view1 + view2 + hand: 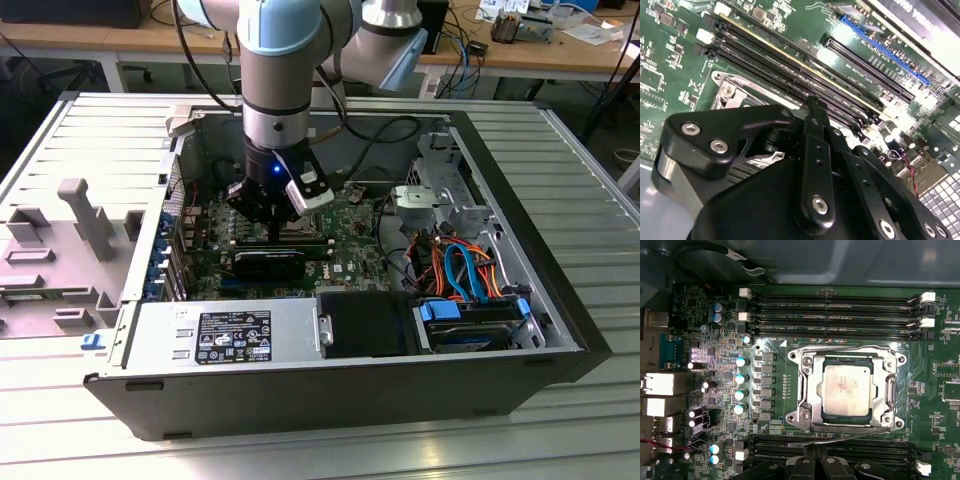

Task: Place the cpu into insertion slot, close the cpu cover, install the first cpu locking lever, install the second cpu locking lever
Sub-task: 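Install the second cpu locking lever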

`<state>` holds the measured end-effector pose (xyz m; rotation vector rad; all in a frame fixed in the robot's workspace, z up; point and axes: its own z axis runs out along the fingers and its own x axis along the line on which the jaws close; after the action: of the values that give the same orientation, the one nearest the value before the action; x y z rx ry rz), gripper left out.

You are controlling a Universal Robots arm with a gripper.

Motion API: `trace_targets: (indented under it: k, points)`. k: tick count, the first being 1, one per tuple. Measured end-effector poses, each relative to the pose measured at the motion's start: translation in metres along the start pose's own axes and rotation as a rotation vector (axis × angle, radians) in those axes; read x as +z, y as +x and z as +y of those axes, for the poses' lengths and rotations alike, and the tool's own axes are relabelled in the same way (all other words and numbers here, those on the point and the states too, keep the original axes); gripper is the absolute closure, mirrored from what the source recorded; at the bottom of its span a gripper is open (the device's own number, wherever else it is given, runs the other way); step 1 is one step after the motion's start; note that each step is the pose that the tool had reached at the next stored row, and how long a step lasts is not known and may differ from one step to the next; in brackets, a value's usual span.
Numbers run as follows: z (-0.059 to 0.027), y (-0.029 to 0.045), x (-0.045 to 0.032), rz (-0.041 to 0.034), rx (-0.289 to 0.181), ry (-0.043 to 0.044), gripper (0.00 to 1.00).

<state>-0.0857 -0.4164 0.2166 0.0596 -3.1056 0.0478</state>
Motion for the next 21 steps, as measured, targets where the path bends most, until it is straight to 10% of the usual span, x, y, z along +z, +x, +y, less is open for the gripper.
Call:
trace_targets:
  k: [10,15,21]
  points:
    - [-0.0034,-0.0424,-0.0018,0.0212,-0.001,-0.0008,0.89]
    - [-0.0037,-0.0475,-0.0138,0.0224,-0.001,-0.0009,0.89]
    - [0.003,-0.046,-0.0087,0.0229,-0.003,-0.0018,0.89]
